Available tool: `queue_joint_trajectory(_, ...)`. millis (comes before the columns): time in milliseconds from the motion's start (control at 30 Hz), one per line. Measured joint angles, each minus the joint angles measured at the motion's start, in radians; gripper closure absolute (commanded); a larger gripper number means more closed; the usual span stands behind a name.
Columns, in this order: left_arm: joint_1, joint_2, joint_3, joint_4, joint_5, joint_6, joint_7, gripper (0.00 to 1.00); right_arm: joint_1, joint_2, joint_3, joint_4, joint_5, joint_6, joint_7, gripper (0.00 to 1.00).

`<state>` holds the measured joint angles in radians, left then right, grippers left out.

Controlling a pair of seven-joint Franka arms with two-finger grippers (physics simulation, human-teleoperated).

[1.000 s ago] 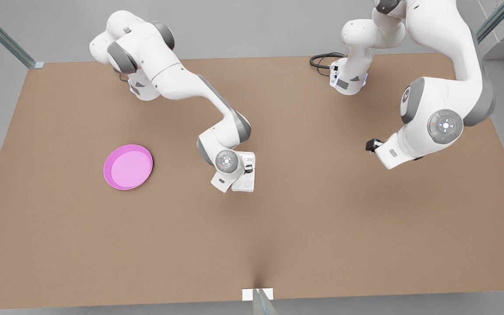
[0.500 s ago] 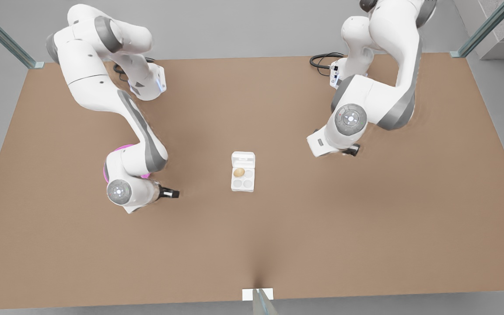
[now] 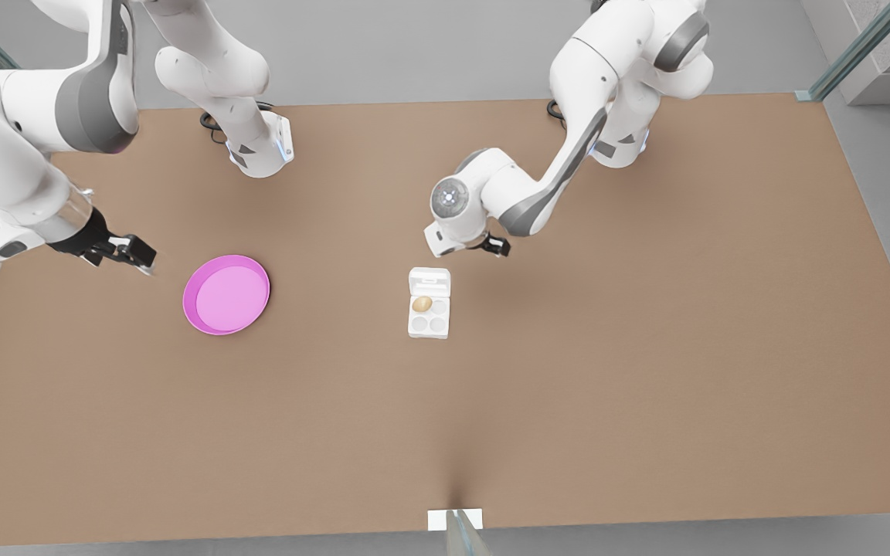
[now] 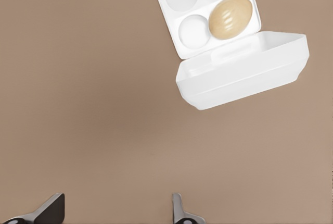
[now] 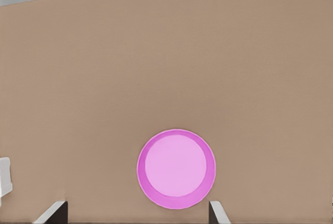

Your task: Pack egg into the box and close the box lid

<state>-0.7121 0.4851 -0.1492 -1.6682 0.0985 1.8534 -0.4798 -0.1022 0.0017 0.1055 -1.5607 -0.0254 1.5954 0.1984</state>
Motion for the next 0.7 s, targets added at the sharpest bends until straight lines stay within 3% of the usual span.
queue_joint_trajectory(133, -0.035, 0.083, 0.000, 0.005, 0.000, 0.113, -0.083, 0.00, -0.050, 0.005, 0.013, 0.039, 0.001, -0.019, -0.043, 0.00)
queue_joint_trajectory(233, -0.044, 0.139, 0.001, 0.029, 0.001, 0.196, -0.138, 0.00, -0.154, 0.018, 0.094, 0.042, -0.001, -0.024, -0.051, 0.00)
queue_joint_trajectory(333, -0.022, 0.167, 0.010, 0.084, 0.009, 0.249, -0.182, 0.00, -0.187, 0.031, 0.121, 0.042, -0.002, -0.026, -0.053, 0.00)
queue_joint_trajectory(600, 0.090, 0.229, 0.016, 0.261, 0.062, 0.271, -0.247, 0.00, 0.000, 0.047, 0.126, 0.042, -0.004, -0.029, -0.056, 0.00)
queue_joint_trajectory(700, 0.276, 0.094, 0.013, 0.338, 0.082, 0.107, -0.216, 0.00, 0.089, 0.046, 0.126, 0.041, -0.004, -0.030, -0.058, 0.00)
